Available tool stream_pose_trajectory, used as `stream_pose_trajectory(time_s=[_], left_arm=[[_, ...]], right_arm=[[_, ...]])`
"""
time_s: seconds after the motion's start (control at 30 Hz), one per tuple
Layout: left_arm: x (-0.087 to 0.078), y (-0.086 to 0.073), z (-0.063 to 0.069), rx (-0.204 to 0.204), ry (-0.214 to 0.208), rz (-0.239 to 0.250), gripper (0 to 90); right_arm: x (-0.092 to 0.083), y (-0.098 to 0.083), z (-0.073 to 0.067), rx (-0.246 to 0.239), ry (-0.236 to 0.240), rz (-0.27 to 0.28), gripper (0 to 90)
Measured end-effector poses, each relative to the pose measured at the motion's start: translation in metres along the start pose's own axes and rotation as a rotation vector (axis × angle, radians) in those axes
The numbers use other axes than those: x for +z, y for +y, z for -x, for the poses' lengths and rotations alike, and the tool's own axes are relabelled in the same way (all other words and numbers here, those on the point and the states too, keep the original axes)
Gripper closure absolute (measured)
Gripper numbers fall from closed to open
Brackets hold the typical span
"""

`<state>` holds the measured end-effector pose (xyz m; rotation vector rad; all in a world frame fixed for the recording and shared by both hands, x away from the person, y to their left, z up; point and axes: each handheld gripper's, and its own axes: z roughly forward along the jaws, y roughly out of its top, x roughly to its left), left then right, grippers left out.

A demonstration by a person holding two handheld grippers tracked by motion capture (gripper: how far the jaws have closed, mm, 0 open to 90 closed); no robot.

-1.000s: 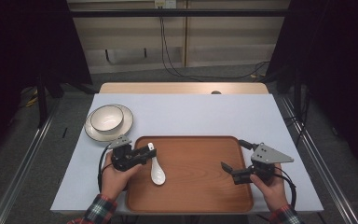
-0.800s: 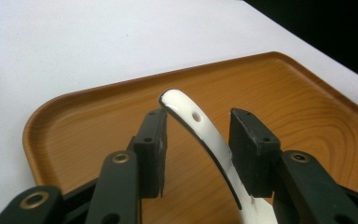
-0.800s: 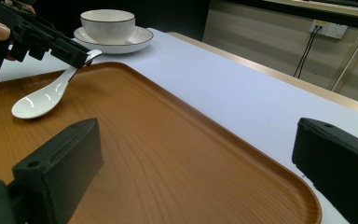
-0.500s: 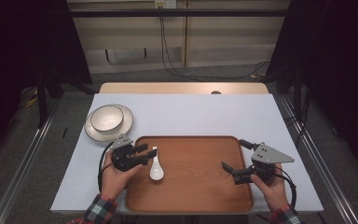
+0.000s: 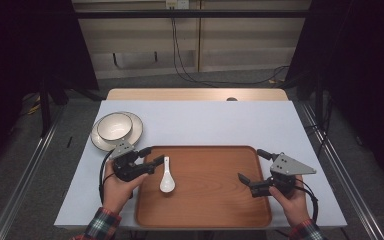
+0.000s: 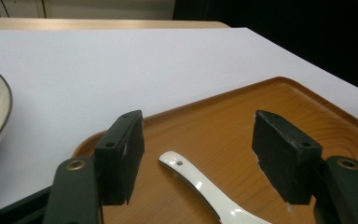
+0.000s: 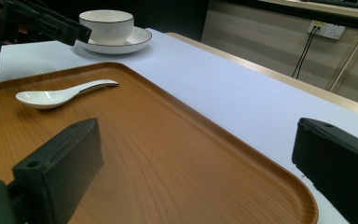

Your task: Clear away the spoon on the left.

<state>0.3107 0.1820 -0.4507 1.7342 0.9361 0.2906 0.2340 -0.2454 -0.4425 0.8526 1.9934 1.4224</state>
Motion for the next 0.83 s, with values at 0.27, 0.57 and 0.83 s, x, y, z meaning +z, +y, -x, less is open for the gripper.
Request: stream_pose_trajectory(time_s=[0.27,0.57,0.83], left_arm=[[-0.008,0.006,-0.002,0.012,-0.005,0.058,25.5],[-0.012,0.011,-0.003,0.040,-0.017,0.123,18.1],[-0.012,0.011,-0.003,0.048,-0.027,0.120,15.9]], right_arm=[[-0.001,0.000,0.001,0.002,0.000,0.001,1.2],[-0.002,0.000,0.002,0.005,-0.013,0.003,1.2],[-0.001,0.000,0.002,0.010,-0.015,0.001,1.1]])
